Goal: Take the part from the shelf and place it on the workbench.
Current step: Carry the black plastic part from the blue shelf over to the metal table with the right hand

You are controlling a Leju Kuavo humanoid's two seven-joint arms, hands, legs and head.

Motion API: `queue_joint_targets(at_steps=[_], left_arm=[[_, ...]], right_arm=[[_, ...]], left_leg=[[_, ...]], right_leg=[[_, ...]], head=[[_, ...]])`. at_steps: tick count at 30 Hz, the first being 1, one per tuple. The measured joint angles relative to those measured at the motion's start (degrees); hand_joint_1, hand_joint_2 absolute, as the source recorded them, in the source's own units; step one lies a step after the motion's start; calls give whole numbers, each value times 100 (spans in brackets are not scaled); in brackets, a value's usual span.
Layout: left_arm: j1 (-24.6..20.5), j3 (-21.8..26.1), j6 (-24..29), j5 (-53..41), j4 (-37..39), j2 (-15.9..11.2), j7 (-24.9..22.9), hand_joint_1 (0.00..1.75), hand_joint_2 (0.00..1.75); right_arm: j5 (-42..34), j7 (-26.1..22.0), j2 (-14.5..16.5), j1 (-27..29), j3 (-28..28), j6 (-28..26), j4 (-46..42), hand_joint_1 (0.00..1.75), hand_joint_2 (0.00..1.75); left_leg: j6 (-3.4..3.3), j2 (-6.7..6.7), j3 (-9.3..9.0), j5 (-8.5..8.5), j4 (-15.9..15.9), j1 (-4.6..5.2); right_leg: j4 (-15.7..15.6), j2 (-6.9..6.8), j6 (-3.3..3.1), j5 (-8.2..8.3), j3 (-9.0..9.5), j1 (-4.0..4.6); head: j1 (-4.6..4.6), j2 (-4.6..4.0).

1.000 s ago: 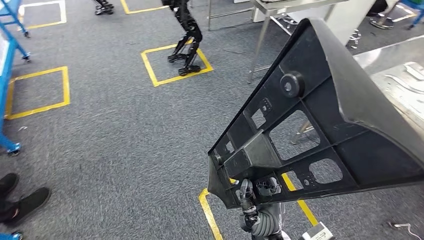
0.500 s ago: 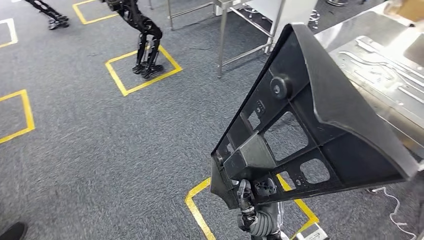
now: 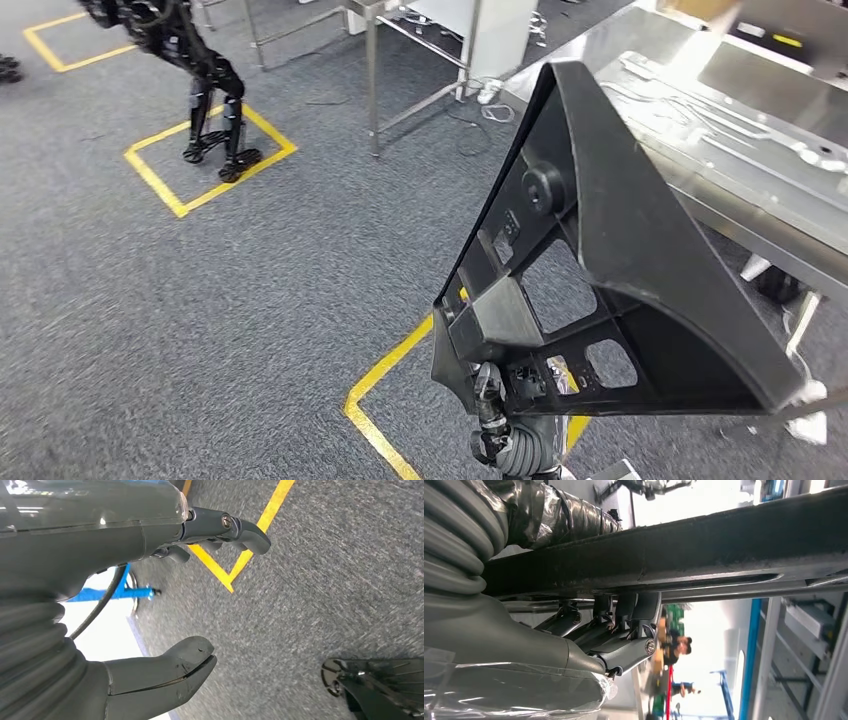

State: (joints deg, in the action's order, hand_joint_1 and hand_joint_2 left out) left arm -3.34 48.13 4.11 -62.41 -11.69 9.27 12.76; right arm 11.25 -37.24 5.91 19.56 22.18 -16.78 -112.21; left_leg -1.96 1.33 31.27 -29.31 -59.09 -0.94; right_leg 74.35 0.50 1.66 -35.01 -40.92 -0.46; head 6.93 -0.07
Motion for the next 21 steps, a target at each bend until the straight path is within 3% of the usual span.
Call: queue_joint_targets(at_steps=[1, 2, 3, 5, 7, 9, 10, 12, 14, 15, 16, 17, 18, 19, 21], left_arm=[[5, 1, 0, 0, 0, 0, 0, 0, 175], [2, 2, 0, 1, 0, 1, 0, 0, 175], [-4, 2, 0, 0, 0, 3, 0, 0, 175], [-11, 2, 0, 0, 0, 13, 0, 0, 175], [-16, 2, 0, 1, 0, 21, 1, 0, 175], [-28, 2, 0, 0, -1, 24, 2, 0, 175], [-33, 3, -1, -1, -1, 24, 2, 0, 175], [-31, 4, -1, -1, -1, 25, 3, 0, 175], [-17, 5, -3, 0, 0, 24, 4, 0, 175], [-9, 6, -4, 1, 0, 24, 4, 0, 175], [-1, 8, -4, 1, 0, 23, 3, 0, 175], [5, 9, -4, 1, 0, 22, 1, 0, 175], [7, 13, -4, 1, 0, 20, -1, 0, 175], [9, 20, -4, 1, 0, 17, -2, 0, 175], [11, 40, -5, 2, 0, 15, -1, 0, 175]], right_arm=[[-3, -3, -9, -1, 7, -1, 0, 175, 175], [-4, -4, -15, -1, 10, -1, 0, 175, 175], [-5, -4, -19, 0, 13, -1, 0, 175, 175], [-6, -4, -21, -2, 16, -1, -1, 175, 175], [-6, -5, -23, -3, 20, -1, -2, 175, 175], [-8, -7, -24, -1, 24, -1, -7, 175, 175], [-11, -9, -24, 1, 26, 0, -11, 175, 175], [-28, -14, -24, 2, 31, 7, -19, 175, 175], [-55, -15, -26, 0, 36, 16, -15, 175, 175], [-67, -14, -29, -1, 36, 18, -14, 175, 175], [-76, -13, -32, -1, 36, 19, -12, 175, 175], [-82, -13, -34, -2, 36, 19, -11, 175, 175], [-86, -13, -37, -3, 37, 19, -11, 175, 175], [-89, -14, -37, -3, 37, 19, -10, 175, 175], [-91, -14, -40, -8, 38, 19, -8, 175, 175]], left_leg=[[-1, 81, -6, -10, -1, 5], [1, 156, -19, -22, -1, 9], [6, 225, -42, -36, -1, 13], [30, 338, -92, -71, 4, 27], [74, 439, -127, -95, 15, 36], [133, 539, -163, -116, 36, 40], [161, 496, -176, -155, 11, 40], [202, 223, -63, -381, -313, 36], [221, -34, 268, -725, -1022, 25], [235, -73, 440, -829, -1348, 22], [247, -83, 547, -822, -1515, 19], [254, -89, 558, -695, -1464, 16], [258, -117, 470, -473, -1199, 8], [258, -215, 328, -252, -823, -7], [237, -493, 106, -26, -242, -32]], right_leg=[[101, -20, -1, 18, -53, -1], [-26, -42, -12, 146, 13, 3], [-361, -92, -36, 349, 191, 12], [-1141, -371, -121, 643, 606, 76], [-1476, -531, -190, 696, 763, 148], [-1518, -397, -229, 720, 761, 144], [-1558, -330, -252, 740, 780, 119], [-1635, -196, -303, 783, 826, 58], [-1636, -60, -326, 788, 829, 49], [-1625, 22, -329, 785, 826, 45], [-1608, 110, -330, 779, 825, 42], [-1586, 201, -321, 769, 824, 37], [-1556, 291, -306, 753, 825, 27], [-1518, 373, -283, 731, 818, 17], [-1428, 512, -220, 693, 766, 13]], head=[[-1, 0], [0, 0], [0, 0], [-1, 0], [-2, 0], [-2, 0], [-2, 0], [-4, 0], [-4, 0], [-4, 0], [-5, 0], [-5, 0], [-5, 0], [-4, 0], [-4, 0]])
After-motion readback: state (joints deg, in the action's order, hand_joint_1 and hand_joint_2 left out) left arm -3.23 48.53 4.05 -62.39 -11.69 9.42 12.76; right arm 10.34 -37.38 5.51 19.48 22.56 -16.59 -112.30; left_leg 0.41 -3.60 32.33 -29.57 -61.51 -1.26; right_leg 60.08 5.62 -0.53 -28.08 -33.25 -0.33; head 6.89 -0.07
